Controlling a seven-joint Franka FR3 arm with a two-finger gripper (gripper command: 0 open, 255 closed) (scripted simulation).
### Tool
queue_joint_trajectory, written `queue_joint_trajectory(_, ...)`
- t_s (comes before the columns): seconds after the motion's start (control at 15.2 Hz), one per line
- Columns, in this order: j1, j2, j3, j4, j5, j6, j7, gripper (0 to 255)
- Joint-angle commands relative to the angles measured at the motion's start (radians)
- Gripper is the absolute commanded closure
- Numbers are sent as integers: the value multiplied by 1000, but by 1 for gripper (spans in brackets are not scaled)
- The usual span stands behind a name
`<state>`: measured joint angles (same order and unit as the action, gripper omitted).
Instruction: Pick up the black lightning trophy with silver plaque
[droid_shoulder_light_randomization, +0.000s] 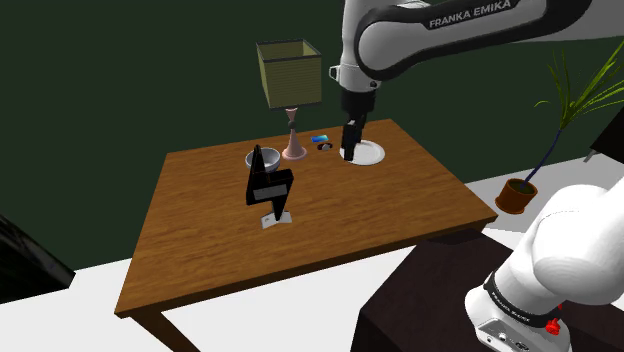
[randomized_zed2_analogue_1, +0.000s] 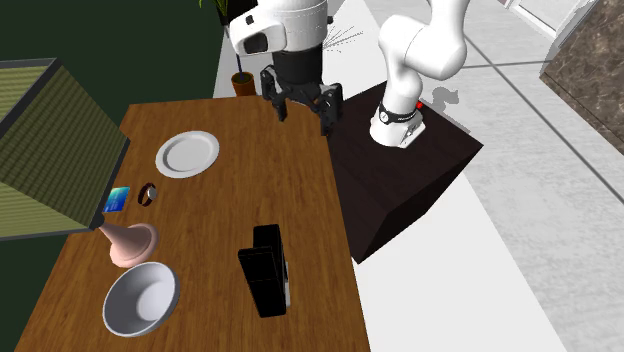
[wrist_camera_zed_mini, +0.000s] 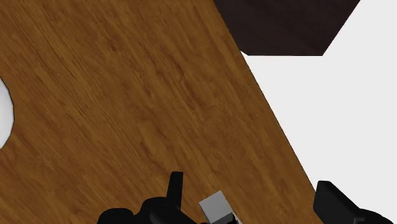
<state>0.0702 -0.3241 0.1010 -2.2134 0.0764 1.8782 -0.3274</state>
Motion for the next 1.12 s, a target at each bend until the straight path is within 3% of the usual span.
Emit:
queue_joint_trajectory(0.0, 12, 78, 13, 47, -7, 37, -22, 0)
queue_joint_trajectory(0.53, 51, 370, 54, 261, -61, 129, -113, 0)
queue_joint_trajectory(1.06, 100, 628, 88, 507, -132, 152, -177, 0)
